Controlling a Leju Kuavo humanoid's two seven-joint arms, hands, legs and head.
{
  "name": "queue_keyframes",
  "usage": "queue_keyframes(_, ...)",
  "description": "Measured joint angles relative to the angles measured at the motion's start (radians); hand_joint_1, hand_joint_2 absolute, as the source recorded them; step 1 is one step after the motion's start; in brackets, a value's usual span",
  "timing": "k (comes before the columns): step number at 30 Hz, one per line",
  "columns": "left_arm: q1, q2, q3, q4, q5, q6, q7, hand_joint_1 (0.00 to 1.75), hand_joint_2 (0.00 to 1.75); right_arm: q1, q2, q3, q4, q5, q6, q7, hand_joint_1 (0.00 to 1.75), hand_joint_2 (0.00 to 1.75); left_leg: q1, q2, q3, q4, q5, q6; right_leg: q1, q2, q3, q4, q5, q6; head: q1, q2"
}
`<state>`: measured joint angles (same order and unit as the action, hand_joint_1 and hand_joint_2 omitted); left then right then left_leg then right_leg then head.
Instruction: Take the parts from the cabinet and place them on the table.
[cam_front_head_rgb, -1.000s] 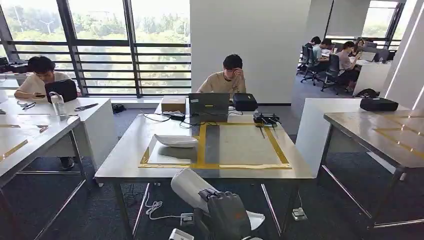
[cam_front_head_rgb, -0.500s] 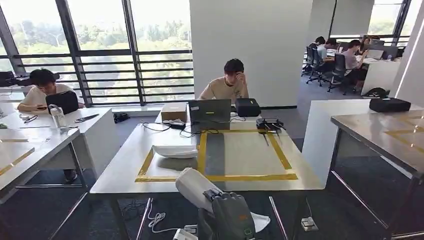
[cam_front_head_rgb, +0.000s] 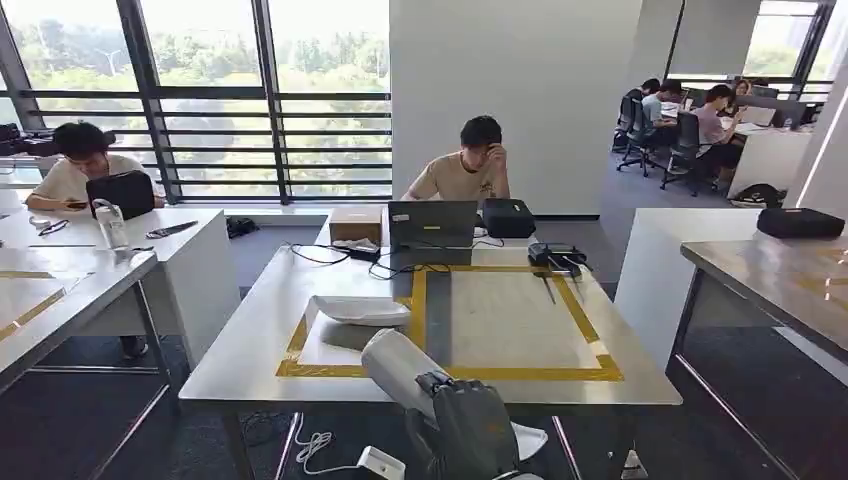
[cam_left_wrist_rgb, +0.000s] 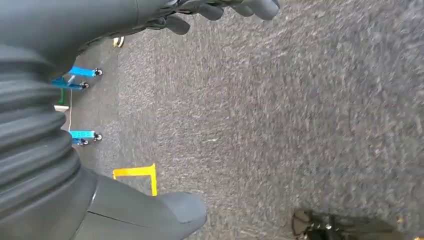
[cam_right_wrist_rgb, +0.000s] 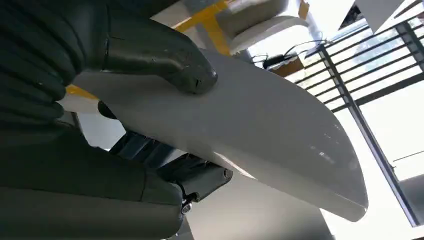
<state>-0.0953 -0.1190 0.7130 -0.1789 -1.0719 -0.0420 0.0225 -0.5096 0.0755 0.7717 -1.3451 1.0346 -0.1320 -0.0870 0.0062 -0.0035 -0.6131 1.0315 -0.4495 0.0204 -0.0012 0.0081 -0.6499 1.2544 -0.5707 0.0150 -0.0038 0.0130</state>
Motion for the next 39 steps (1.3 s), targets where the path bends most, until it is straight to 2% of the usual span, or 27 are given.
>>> queue_keyframes(2,0.001,0.000,0.000,0.000,0.000,0.000,0.002,0.00,1.75,0.002,0.000,-0.001,0.008,-0.002,-0.001,-0.003,1.75,1.75,-0.001,-0.002,0.017,0.000,-0.017,0.001,0.000,0.000,-0.075,0.070,-0.061,0.003,0.002,0.000)
queue_keyframes(3,0.001,0.000,0.000,0.000,0.000,0.000,0.003,0.00,1.75,0.002,0.000,-0.001,0.012,-0.003,-0.001,-0.005,1.75,1.75,-0.001,-0.003,0.029,0.000,-0.027,0.000,0.000,0.000,-0.086,0.054,-0.058,0.002,0.002,0.000)
queue_keyframes(4,0.001,0.000,0.000,0.000,0.000,0.000,0.003,0.00,1.75,0.002,0.000,-0.002,0.014,-0.003,-0.003,-0.006,1.75,1.75,-0.002,-0.005,0.044,0.000,-0.039,-0.002,0.000,0.000,-0.080,0.002,-0.026,-0.004,0.003,0.000)
queue_keyframes(5,0.001,0.000,0.000,0.000,0.000,0.000,0.003,0.00,1.75,0.001,0.000,-0.002,0.016,-0.003,-0.005,-0.009,1.75,1.75,-0.003,-0.007,0.061,0.000,-0.050,-0.004,0.001,-0.001,-0.061,-0.074,0.033,-0.009,0.003,0.000)
queue_keyframes(7,0.001,0.000,0.000,0.001,0.000,0.000,0.003,0.00,1.75,-0.001,-0.001,-0.002,0.023,-0.007,-0.008,-0.016,1.75,1.75,-0.005,-0.007,0.080,0.003,-0.072,-0.010,0.008,-0.002,-0.035,-0.216,0.178,-0.025,0.004,0.000)
queue_keyframes(8,-0.001,0.000,0.000,0.001,0.000,0.000,0.005,0.00,1.75,-0.003,-0.002,-0.002,0.027,-0.010,-0.010,-0.018,1.75,1.75,-0.007,-0.015,0.089,0.005,-0.082,-0.018,0.012,0.000,-0.031,-0.210,0.143,-0.026,0.003,0.000)
queue_keyframes(11,-0.007,0.000,0.000,0.000,0.000,0.000,0.006,0.00,1.75,-0.010,0.000,-0.005,0.029,-0.015,-0.011,-0.023,1.75,1.75,-0.006,-0.013,0.109,0.019,-0.086,-0.037,0.011,0.001,0.001,-0.217,0.144,-0.044,0.000,0.000)
queue_keyframes(13,-0.009,0.000,0.000,0.000,0.000,-0.001,0.006,0.00,1.75,-0.018,0.002,-0.005,0.032,-0.023,-0.016,-0.028,1.75,1.75,-0.005,-0.008,0.081,0.080,-0.082,-0.046,0.005,0.000,0.033,-0.226,0.134,-0.057,-0.001,0.000)
queue_keyframes(14,-0.011,0.000,0.000,0.001,0.000,-0.001,0.006,0.00,1.75,-0.026,0.002,-0.005,0.035,-0.028,-0.018,-0.033,1.75,1.75,-0.003,-0.006,0.041,0.143,-0.087,-0.050,0.004,0.000,0.040,-0.227,0.128,-0.062,-0.003,0.000)
queue_keyframes(16,-0.011,0.000,0.000,0.001,0.000,-0.001,0.004,0.00,1.75,-0.028,0.002,-0.004,0.045,-0.037,-0.020,-0.036,1.75,1.75,0.001,-0.005,-0.057,0.266,-0.154,-0.061,0.005,0.001,0.055,-0.227,0.109,-0.063,-0.004,0.000)
queue_keyframes(17,-0.009,0.000,0.000,0.001,0.000,-0.001,0.005,0.00,1.75,-0.028,0.002,-0.004,0.052,-0.040,-0.021,-0.036,1.75,1.75,0.001,-0.004,-0.087,0.289,-0.180,-0.060,0.005,0.002,0.065,-0.227,0.099,-0.063,-0.004,0.000)
queue_keyframes(18,-0.006,0.001,0.000,0.001,0.000,-0.001,0.006,0.00,1.75,-0.028,0.002,-0.003,0.056,-0.042,-0.021,-0.037,1.75,1.75,0.001,-0.003,-0.104,0.280,-0.182,-0.060,0.004,0.004,0.078,-0.226,0.088,-0.061,-0.005,0.000)
queue_keyframes(19,-0.005,0.003,0.000,0.001,0.000,-0.001,0.006,0.00,1.75,-0.029,0.002,-0.003,0.059,-0.042,-0.021,-0.037,1.75,1.75,0.001,-0.003,-0.103,0.243,-0.159,-0.059,0.003,0.005,0.093,-0.226,0.077,-0.059,-0.005,0.000)
queue_keyframes(20,-0.005,0.003,0.000,0.001,0.000,-0.001,0.006,0.00,1.75,-0.030,0.002,-0.003,0.062,-0.042,-0.022,-0.037,1.75,1.75,0.001,-0.003,-0.091,0.181,-0.113,-0.056,0.002,0.005,0.109,-0.226,0.064,-0.057,-0.006,0.000)
queue_keyframes(22,-0.001,0.005,0.000,0.002,0.000,-0.001,0.006,0.00,1.75,-0.032,0.002,-0.003,0.068,-0.044,-0.024,-0.037,1.75,1.75,0.001,0.001,-0.060,0.027,0.047,-0.051,0.003,0.002,0.130,-0.228,0.038,-0.049,-0.007,0.000)
queue_keyframes(24,-0.002,0.005,0.000,0.002,0.000,0.000,0.005,0.00,1.75,-0.037,0.003,-0.001,0.075,-0.053,-0.027,-0.037,1.75,1.75,-0.007,0.003,-0.054,0.011,0.039,-0.034,0.007,0.007,0.142,-0.227,0.018,-0.034,-0.007,-0.001)
queue_keyframes(26,-0.001,0.004,0.000,0.002,0.000,0.000,0.006,0.00,1.75,-0.039,0.003,0.001,0.077,-0.056,-0.032,-0.037,1.75,1.75,-0.005,0.004,-0.048,0.002,0.040,-0.020,0.008,0.007,0.154,-0.226,0.028,-0.024,-0.006,0.000)
queue_keyframes(28,-0.002,0.002,0.000,0.002,0.000,0.000,0.005,0.00,1.75,-0.046,0.003,0.004,0.081,-0.057,-0.032,-0.039,1.75,1.75,0.001,0.000,-0.026,-0.007,0.035,-0.009,0.006,0.004,0.117,-0.157,0.046,-0.016,-0.005,0.000)
queue_keyframes(29,-0.003,0.003,0.000,0.002,0.000,0.001,0.004,0.00,1.75,-0.050,0.003,0.005,0.082,-0.057,-0.033,-0.039,1.75,1.75,0.001,0.000,-0.017,-0.010,0.027,-0.001,0.004,0.001,0.067,-0.083,0.051,-0.010,-0.001,0.000)
queue_keyframes(31,-0.004,0.004,0.000,0.001,0.000,0.002,0.004,0.00,1.75,-0.049,0.002,0.006,0.088,-0.060,-0.033,-0.037,1.75,1.75,0.000,-0.001,-0.002,-0.011,0.009,0.002,0.001,0.001,-0.030,0.039,-0.015,-0.002,-0.001,0.000)
queue_keyframes(32,-0.003,0.004,0.000,0.001,0.000,0.002,0.004,0.00,1.75,-0.048,0.002,0.007,0.091,-0.060,-0.032,-0.037,1.75,1.75,0.000,-0.002,0.008,-0.011,0.000,0.002,0.000,0.001,-0.064,0.069,-0.055,0.000,-0.001,0.000)
queue_keyframes(33,-0.002,0.004,0.001,0.001,0.001,0.002,0.004,0.00,1.75,-0.048,0.002,0.008,0.095,-0.061,-0.032,-0.037,1.75,1.75,0.000,-0.003,0.021,-0.011,-0.011,0.001,-0.001,0.000,-0.084,0.069,-0.070,0.001,0.000,0.000)
queue_keyframes(34,-0.002,0.004,0.001,0.002,0.001,0.002,0.004,0.00,1.75,-0.048,0.002,0.008,0.097,-0.062,-0.032,-0.037,1.75,1.75,0.000,-0.005,0.037,-0.011,-0.023,0.000,-0.001,0.000,-0.085,0.031,-0.053,0.000,0.000,0.000)
queue_keyframes(35,-0.002,0.004,0.001,0.002,0.001,0.002,0.004,0.00,1.75,-0.049,0.002,0.008,0.099,-0.063,-0.032,-0.037,1.75,1.75,0.000,-0.006,0.053,-0.011,-0.034,-0.003,-0.001,-0.001,-0.070,-0.037,-0.006,-0.001,0.000,0.000)
queue_keyframes(37,0.000,0.003,0.001,0.002,0.001,0.002,0.004,0.00,1.75,-0.049,0.002,0.008,0.101,-0.063,-0.032,-0.037,1.75,1.75,0.000,-0.006,0.069,-0.013,-0.057,-0.010,0.000,-0.005,-0.026,-0.196,0.136,-0.012,0.001,0.000)
queue_keyframes(38,-0.002,0.003,0.001,0.002,0.001,0.002,0.004,0.00,1.75,-0.050,0.001,0.009,0.103,-0.063,-0.032,-0.038,1.75,1.75,-0.004,-0.006,0.088,-0.002,-0.068,-0.016,0.006,-0.005,-0.026,-0.224,0.159,-0.015,0.000,0.000)
queue_keyframes(39,-0.003,0.003,0.001,0.001,0.001,0.002,0.005,0.00,1.75,-0.051,0.001,0.011,0.105,-0.063,-0.031,-0.037,1.75,1.75,-0.004,-0.009,0.091,-0.006,-0.079,-0.023,0.007,-0.005,-0.020,-0.221,0.148,-0.020,0.000,0.000)
